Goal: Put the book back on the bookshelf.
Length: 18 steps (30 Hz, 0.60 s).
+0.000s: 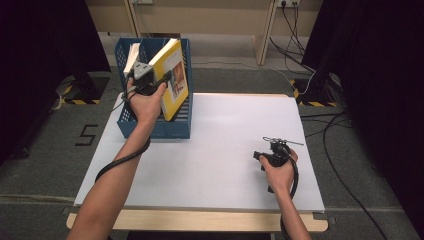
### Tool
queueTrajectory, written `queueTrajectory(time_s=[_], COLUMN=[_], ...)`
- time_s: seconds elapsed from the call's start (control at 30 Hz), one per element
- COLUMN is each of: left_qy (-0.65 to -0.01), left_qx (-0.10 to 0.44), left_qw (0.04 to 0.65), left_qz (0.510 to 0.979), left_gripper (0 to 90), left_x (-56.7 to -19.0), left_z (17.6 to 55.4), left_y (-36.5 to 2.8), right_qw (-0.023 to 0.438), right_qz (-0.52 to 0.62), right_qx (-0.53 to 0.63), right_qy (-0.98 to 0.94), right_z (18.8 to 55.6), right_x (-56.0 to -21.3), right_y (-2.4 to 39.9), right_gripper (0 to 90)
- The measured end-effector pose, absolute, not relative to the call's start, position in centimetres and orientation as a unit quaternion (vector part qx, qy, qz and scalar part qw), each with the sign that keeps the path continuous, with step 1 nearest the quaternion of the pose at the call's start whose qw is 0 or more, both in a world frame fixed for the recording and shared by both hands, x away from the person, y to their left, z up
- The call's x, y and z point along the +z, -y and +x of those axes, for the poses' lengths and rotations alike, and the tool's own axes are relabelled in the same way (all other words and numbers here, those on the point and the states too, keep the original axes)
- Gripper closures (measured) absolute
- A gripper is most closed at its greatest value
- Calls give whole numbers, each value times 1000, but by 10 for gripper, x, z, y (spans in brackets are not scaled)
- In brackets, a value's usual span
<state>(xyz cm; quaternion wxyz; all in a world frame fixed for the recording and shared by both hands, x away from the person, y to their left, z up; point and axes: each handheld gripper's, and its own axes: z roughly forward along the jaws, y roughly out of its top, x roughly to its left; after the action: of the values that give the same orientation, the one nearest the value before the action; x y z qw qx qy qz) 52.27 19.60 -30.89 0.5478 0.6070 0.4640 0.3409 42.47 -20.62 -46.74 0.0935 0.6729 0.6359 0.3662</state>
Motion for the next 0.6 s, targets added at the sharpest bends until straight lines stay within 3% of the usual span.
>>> queueTrajectory(time_s=[0.6], left_qy=[-472], left_qx=[354], left_qw=[537], left_qz=[603], left_gripper=[752], left_x=[-309], left_z=[533], left_y=[-182], right_qw=[92], right_qz=[673], right_qx=[366], right_qy=[-636], right_z=[423], right_x=[-468], right_y=[208], right_gripper=[595])
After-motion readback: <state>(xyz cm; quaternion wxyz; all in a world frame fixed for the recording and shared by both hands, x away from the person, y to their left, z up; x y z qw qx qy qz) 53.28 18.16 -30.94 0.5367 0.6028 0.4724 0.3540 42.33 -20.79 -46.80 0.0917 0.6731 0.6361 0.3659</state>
